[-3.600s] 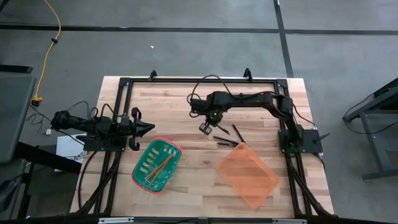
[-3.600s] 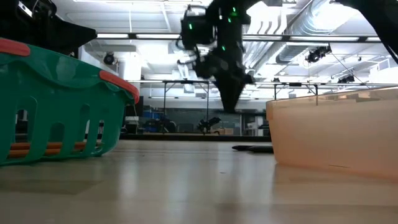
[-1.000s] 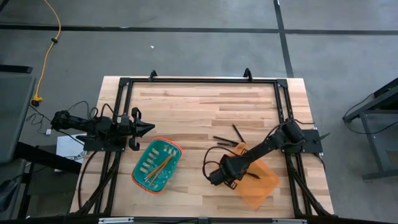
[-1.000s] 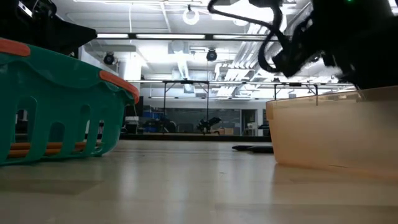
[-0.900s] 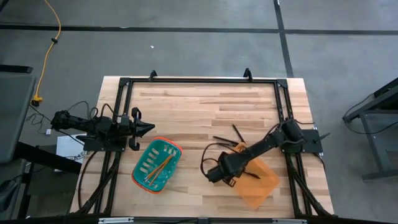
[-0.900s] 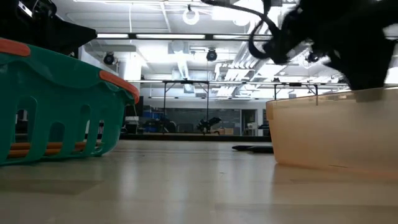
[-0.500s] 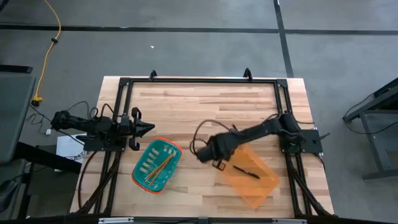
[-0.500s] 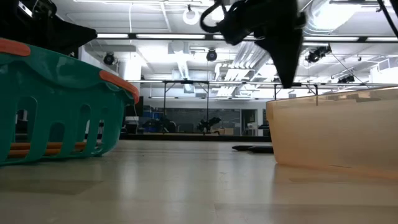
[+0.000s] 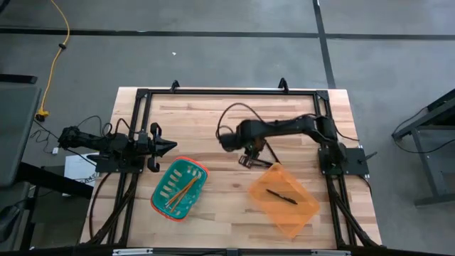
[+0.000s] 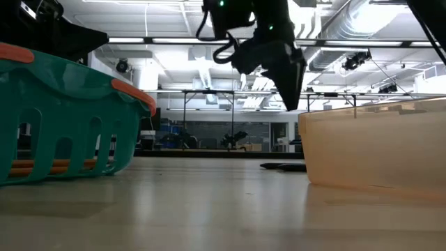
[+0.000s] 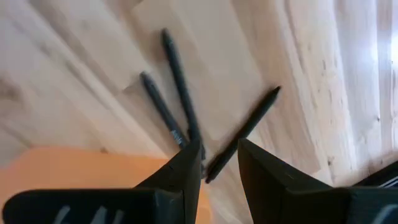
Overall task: Sort pens & pencils
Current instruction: Put the black pen into the orange bin
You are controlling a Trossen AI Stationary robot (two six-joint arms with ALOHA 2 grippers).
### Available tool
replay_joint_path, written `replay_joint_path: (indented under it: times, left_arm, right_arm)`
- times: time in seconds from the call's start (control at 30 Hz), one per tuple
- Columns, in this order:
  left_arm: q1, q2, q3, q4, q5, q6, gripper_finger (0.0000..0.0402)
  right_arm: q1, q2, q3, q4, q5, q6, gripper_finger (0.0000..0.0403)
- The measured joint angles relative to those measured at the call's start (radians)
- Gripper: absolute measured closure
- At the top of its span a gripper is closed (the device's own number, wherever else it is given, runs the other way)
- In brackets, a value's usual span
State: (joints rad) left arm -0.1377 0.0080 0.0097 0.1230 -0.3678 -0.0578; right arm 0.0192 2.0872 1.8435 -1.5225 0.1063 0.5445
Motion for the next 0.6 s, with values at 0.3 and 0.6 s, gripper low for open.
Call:
replay_joint_path:
  times: [0.3, 0.6]
  left_arm:
    - [0.000, 0.000, 0.000, 0.000, 0.000, 0.000, 0.0396]
    - [0.000, 0.000, 0.000, -0.001, 0.000, 0.000, 0.0396]
  right_arm:
    - [-0.107, 0.000, 0.000, 0.025, -0.024, -0.048, 0.0304]
    - [-0.137, -0.096, -0.261, 0.238, -0.036, -0.061, 0.0304]
